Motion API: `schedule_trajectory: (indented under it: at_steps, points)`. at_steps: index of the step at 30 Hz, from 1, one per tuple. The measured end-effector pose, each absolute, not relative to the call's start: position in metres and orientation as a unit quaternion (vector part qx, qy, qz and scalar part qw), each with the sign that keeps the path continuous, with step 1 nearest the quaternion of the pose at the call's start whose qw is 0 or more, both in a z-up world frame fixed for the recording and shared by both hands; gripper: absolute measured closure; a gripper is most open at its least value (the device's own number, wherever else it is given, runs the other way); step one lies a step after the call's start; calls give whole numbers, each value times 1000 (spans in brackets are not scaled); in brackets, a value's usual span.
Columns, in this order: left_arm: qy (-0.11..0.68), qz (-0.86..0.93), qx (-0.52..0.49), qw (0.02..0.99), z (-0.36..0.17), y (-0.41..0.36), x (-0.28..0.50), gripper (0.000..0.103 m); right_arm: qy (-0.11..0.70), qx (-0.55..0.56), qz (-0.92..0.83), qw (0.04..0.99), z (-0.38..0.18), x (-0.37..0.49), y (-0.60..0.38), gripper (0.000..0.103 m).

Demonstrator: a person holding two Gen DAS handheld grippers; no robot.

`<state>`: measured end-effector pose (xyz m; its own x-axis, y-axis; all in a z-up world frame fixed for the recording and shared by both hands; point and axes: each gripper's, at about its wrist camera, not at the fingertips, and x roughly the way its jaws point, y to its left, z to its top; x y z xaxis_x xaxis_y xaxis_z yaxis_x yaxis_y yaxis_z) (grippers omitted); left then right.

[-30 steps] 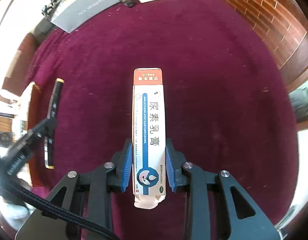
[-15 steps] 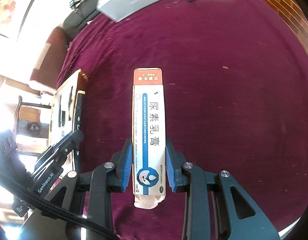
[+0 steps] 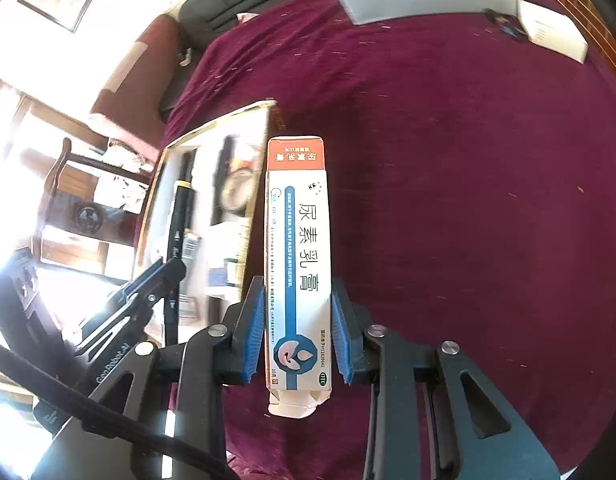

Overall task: Organize objects
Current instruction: 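Carry the marker and ointment box over the tray with both grippers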

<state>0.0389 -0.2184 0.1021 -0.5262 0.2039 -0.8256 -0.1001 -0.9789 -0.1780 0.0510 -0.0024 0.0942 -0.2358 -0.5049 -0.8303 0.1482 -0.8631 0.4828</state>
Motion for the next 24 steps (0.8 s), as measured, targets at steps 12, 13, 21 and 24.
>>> schedule_trajectory:
  at_steps: [12,13,21,24]
  points:
    - [-72,872,-481,58,90,-294,25,92,-132,582,-767,238,98,45,-76,75]
    - [-72,872,-481,55,90,-299,23,92,-133,583,-766,238,98,44,-79,75]
    - [-72,873,-480,39,84,-334,3,91,-148,593,-754,240,94,35,-98,75]
    - [-75,870,-486,40,78,-341,-10,91,-159,602,-743,244,88,31,-107,75]
